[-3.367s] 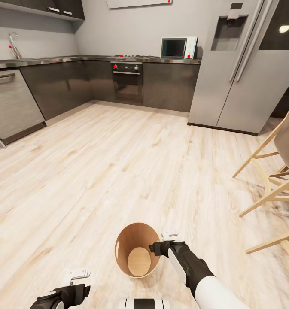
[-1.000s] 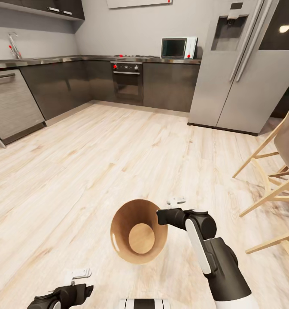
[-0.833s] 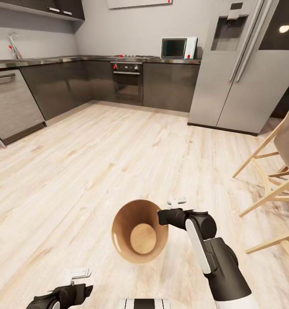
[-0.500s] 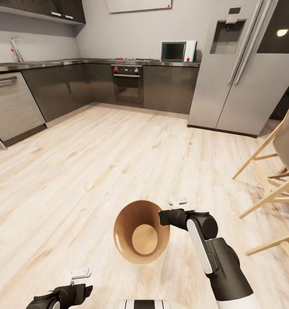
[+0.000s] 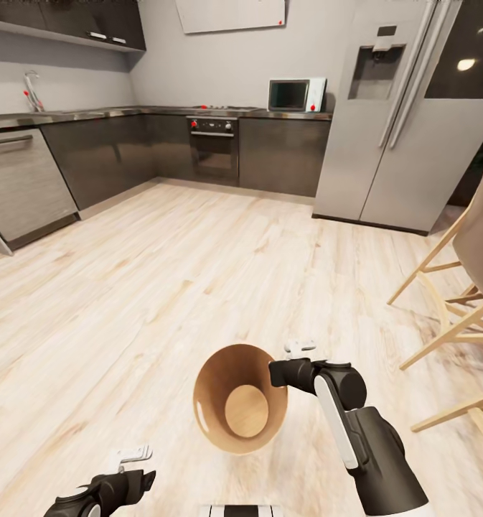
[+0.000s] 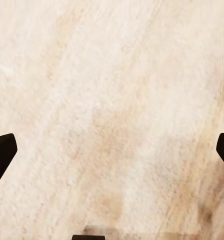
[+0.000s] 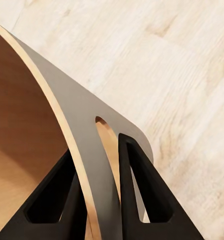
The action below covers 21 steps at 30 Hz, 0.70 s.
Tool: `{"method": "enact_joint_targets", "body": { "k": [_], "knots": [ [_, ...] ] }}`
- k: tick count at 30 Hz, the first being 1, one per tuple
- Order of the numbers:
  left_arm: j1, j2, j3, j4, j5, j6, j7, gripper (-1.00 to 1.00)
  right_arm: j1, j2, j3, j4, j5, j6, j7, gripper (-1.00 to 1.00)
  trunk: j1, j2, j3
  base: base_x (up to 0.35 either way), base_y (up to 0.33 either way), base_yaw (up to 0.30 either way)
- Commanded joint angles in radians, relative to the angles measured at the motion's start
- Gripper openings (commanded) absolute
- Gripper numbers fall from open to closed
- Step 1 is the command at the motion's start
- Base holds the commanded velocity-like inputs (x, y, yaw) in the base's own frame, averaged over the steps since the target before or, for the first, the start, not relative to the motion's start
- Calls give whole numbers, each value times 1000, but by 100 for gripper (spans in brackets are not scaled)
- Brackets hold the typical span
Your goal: Put the three can of soda from the living room inside the tash can in the kitchen.
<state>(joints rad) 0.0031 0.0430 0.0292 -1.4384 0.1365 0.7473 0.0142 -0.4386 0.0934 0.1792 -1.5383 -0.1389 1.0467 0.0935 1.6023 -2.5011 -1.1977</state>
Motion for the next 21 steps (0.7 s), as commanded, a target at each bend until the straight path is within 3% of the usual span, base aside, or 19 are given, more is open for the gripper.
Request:
{"method": "enact_joint_targets", "body": {
  "k": [1,21],
  "knots": [
    [0,0,0,0,0,0,0,100,0,0,0,0,-31,0,2,-100,0,0,2,0,0,0],
    [0,0,-2,-1,7,0,-5,100,0,0,-1,0,-33,0,2,-100,0,0,33,0,0,0]
  ]
}}
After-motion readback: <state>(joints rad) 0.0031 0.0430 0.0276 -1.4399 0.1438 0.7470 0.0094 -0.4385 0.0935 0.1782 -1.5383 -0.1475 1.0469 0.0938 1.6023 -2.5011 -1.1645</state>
